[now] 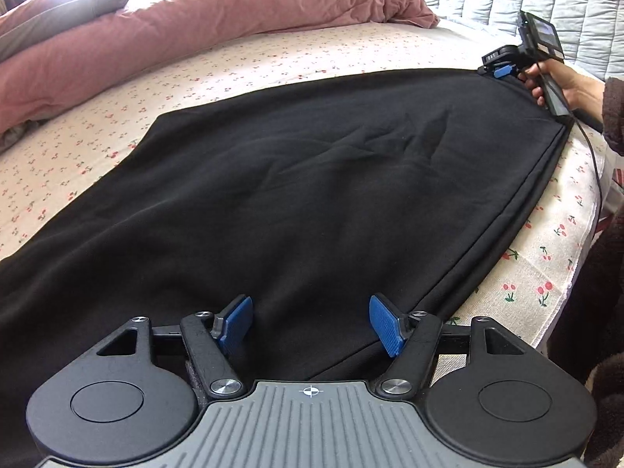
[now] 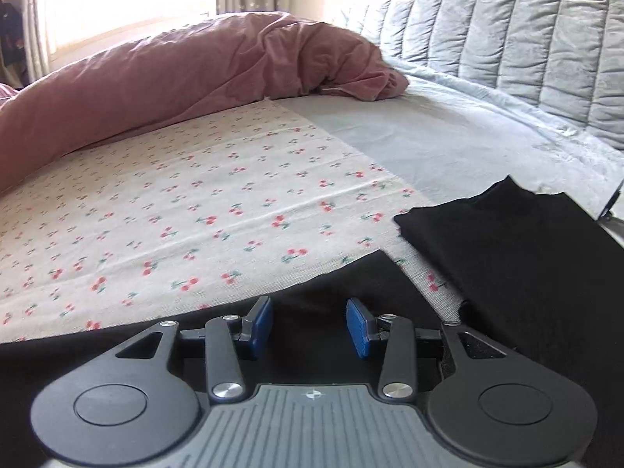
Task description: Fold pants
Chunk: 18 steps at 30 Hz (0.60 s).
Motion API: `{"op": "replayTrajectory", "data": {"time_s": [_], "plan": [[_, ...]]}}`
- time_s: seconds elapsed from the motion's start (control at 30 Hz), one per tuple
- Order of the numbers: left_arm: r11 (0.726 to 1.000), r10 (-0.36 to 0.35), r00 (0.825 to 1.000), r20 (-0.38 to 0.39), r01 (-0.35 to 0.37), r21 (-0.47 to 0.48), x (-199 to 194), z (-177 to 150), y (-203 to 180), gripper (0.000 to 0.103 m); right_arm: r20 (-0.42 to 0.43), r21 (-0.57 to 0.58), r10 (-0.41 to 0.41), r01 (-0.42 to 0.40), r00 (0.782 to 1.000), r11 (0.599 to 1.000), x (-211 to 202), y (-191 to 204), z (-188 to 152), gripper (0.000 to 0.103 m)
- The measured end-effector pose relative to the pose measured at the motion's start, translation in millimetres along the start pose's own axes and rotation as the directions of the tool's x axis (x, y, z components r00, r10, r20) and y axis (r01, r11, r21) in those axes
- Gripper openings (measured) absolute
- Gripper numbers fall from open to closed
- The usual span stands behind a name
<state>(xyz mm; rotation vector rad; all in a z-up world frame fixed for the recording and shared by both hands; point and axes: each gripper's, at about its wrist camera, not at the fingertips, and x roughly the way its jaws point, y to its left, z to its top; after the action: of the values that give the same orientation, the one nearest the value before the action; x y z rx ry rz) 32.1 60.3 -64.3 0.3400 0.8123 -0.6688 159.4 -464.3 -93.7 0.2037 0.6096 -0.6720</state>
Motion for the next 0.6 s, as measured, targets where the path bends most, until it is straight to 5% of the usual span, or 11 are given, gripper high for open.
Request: {"op": "replayTrajectory", "data": {"time_s": [0.1, 0.17, 0.27, 0.37, 0.6], "plan": [[1.000, -0.001, 1.000, 0.007, 0.001, -0.011, -2, 2, 3, 0.070, -0.007, 0.071, -0.021, 0.021, 1.000, 0.997, -2, -15, 5, 0.046], [0.999, -0.010, 1.000, 0.025, 0.011, -0.031, -3, 5, 5, 0.075, -0.026, 0.120, 0.037, -0.033, 0.999, 0.992, -16, -22, 7, 0.049], [0.997, -0.036, 0.997, 0.071, 0.040, -0.059, -8, 10, 5, 0.077, -0.029, 0.176, 0.136, -0.129, 0.990, 0.976, -49, -31, 7, 0.067], [0.993, -0.044, 0.993, 0.109, 0.056, -0.103, -8, 20, 4, 0.083, -0.045, 0.232, 0.174, -0.160, 0.984, 0.960, -84, -43, 1, 0.070], [0.963, 0.067, 0.988, 0.138, -0.028, -0.268, -3, 47, 15, 0.089, -0.079, 0.233, 0.123, -0.102, 0.989, 0.967, -145, -64, -31, 0.082]]}}
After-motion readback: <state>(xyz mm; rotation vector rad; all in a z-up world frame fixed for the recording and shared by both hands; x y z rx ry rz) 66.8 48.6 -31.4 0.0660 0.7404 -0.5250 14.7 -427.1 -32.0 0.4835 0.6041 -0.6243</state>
